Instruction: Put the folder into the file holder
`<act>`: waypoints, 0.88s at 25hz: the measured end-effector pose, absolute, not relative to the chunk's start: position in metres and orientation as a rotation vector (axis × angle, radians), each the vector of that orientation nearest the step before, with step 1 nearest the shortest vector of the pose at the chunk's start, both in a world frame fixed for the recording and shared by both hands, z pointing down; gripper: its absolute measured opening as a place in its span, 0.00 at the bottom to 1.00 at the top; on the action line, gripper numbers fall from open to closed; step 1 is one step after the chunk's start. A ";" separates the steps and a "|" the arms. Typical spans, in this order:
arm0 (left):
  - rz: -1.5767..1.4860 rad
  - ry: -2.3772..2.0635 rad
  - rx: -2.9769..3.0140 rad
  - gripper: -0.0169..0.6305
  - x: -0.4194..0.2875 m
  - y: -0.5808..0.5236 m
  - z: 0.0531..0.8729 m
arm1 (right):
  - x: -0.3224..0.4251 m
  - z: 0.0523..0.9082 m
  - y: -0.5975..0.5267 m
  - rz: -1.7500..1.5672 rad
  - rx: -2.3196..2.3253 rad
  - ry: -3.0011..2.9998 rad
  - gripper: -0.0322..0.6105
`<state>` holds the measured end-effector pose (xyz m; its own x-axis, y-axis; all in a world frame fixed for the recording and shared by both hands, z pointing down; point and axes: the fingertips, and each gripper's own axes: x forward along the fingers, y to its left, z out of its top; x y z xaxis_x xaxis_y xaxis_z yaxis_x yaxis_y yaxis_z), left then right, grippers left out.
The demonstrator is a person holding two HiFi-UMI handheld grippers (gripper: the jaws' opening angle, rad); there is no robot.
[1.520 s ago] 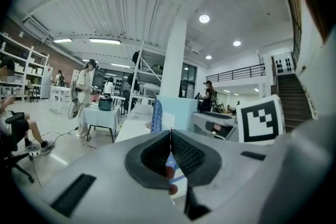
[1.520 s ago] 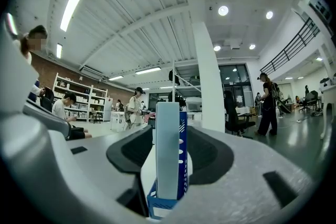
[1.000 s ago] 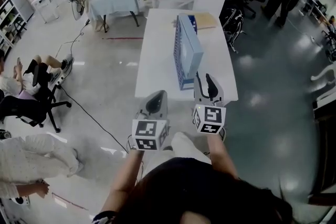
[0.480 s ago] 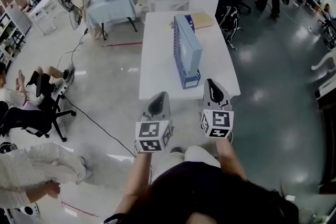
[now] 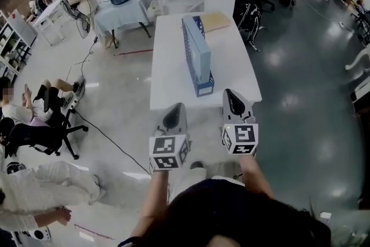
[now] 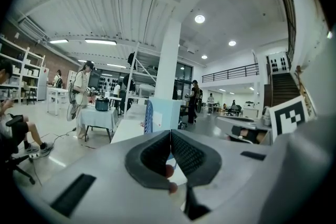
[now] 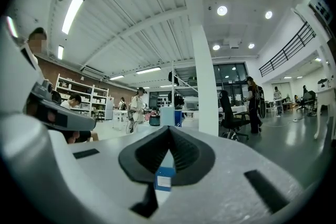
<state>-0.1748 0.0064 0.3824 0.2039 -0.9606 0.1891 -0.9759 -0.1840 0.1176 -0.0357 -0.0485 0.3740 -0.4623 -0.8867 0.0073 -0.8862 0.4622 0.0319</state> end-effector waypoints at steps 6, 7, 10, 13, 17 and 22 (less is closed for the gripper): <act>0.122 -1.879 2.272 0.04 -0.143 0.022 0.377 | -0.006 0.368 -0.031 -0.038 1.588 -2.701 0.05; 0.126 -1.883 2.274 0.04 -0.139 0.025 0.376 | -0.003 0.368 -0.028 -0.036 1.580 -2.710 0.05; 0.136 -1.892 2.280 0.04 -0.124 0.032 0.372 | 0.007 0.364 -0.020 -0.039 1.556 -2.731 0.05; 0.141 -1.895 2.283 0.04 -0.112 0.041 0.369 | 0.014 0.360 -0.011 -0.044 1.543 -2.744 0.05; 0.161 -1.900 2.279 0.04 -0.100 0.052 0.365 | 0.025 0.355 -0.004 -0.037 1.536 -2.757 0.05; 0.150 -1.926 2.266 0.04 -0.093 0.060 0.360 | 0.035 0.352 0.005 -0.047 1.525 -2.763 0.05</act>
<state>-0.0926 0.0604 0.3605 0.1639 -0.9696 0.1817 -0.9860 -0.1554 0.0598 0.0346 0.0046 0.3517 -0.5329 -0.8457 -0.0268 -0.8462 0.5326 0.0190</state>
